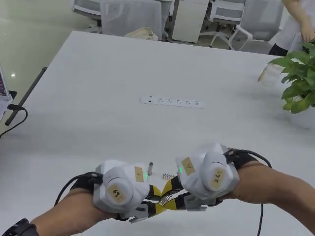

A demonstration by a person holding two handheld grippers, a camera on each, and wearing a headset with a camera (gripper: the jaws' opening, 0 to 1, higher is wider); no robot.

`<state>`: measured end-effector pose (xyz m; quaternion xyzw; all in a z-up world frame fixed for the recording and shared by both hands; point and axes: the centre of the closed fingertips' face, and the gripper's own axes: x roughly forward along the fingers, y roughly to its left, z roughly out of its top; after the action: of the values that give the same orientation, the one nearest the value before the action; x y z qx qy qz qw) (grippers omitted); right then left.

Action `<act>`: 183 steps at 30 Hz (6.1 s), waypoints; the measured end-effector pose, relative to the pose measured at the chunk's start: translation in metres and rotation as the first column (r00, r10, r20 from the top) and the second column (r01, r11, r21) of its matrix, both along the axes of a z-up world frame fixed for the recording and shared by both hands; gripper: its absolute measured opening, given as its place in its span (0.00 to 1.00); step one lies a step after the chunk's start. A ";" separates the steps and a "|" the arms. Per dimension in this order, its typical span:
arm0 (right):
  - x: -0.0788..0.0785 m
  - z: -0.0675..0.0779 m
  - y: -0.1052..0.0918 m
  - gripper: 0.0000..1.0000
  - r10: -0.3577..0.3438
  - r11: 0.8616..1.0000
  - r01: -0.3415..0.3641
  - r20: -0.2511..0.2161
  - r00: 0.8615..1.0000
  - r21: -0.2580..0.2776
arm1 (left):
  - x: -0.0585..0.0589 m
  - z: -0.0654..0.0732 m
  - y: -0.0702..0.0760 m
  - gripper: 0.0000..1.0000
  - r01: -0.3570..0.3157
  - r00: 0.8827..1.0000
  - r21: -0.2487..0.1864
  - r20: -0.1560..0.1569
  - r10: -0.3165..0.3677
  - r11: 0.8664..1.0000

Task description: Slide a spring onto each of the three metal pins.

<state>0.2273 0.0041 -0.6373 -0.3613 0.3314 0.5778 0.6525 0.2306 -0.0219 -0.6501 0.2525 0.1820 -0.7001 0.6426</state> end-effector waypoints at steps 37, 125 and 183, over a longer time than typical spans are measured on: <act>0.014 -0.026 -0.012 0.08 -0.058 0.998 0.058 -0.060 0.996 -0.004 | 0.041 -0.021 0.088 0.27 -0.371 0.923 -0.020 -0.122 0.366 0.928; 0.181 -0.065 0.085 0.09 0.038 0.998 -0.040 -0.040 0.998 -0.050 | 0.083 -0.029 0.194 0.57 -0.696 0.708 -0.017 -0.180 0.683 0.718; 0.178 -0.117 0.097 0.09 0.120 0.977 -0.133 -0.086 0.989 -0.165 | 0.086 -0.031 0.200 0.57 -0.707 0.695 -0.008 -0.196 0.692 0.708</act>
<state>0.4057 0.1010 -0.7543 -0.4137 0.3804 0.6011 0.5682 0.3163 0.1779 -0.6815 0.0738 0.2919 -0.4297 0.8513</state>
